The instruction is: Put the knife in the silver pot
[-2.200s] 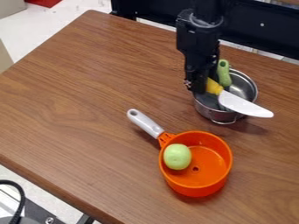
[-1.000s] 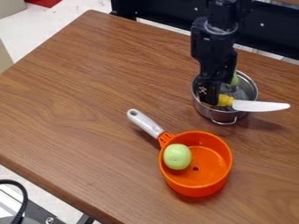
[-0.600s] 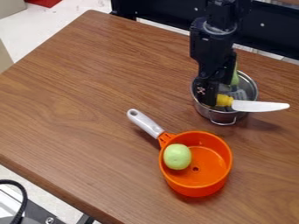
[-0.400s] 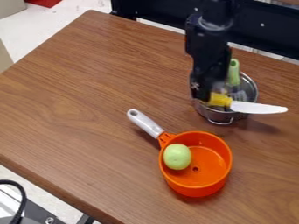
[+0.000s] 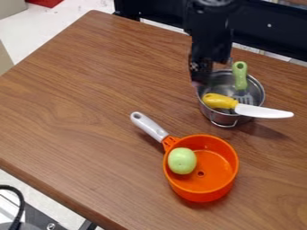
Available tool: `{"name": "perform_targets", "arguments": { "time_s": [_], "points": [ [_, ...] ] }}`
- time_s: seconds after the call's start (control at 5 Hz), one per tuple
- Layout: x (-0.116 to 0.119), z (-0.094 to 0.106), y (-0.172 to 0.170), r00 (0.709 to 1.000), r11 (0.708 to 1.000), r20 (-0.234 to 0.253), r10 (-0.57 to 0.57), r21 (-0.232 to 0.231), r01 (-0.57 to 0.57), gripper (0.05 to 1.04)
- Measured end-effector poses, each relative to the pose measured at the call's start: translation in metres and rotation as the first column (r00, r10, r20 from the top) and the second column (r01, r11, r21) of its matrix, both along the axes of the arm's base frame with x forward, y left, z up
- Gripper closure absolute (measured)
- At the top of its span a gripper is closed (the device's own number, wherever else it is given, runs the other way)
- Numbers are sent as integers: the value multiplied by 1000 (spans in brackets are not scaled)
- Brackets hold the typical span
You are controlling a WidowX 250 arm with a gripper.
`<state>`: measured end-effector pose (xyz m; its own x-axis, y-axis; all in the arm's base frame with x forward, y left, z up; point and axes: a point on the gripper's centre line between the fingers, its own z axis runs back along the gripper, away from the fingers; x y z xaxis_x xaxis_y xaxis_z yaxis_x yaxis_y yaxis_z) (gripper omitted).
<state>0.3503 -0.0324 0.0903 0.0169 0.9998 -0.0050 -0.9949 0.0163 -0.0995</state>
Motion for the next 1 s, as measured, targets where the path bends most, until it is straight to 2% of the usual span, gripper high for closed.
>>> {"name": "perform_targets", "arguments": {
  "time_s": [0.4, 0.6, 1.0],
  "points": [
    [1, 6, 34, 1000, 1000, -3, -16, 22, 16, 85],
    [5, 11, 62, 1000, 999, 16, -19, 46, 18, 85],
    [22, 30, 118, 997, 998, 63, -37, 57, 33, 85]
  ]
}}
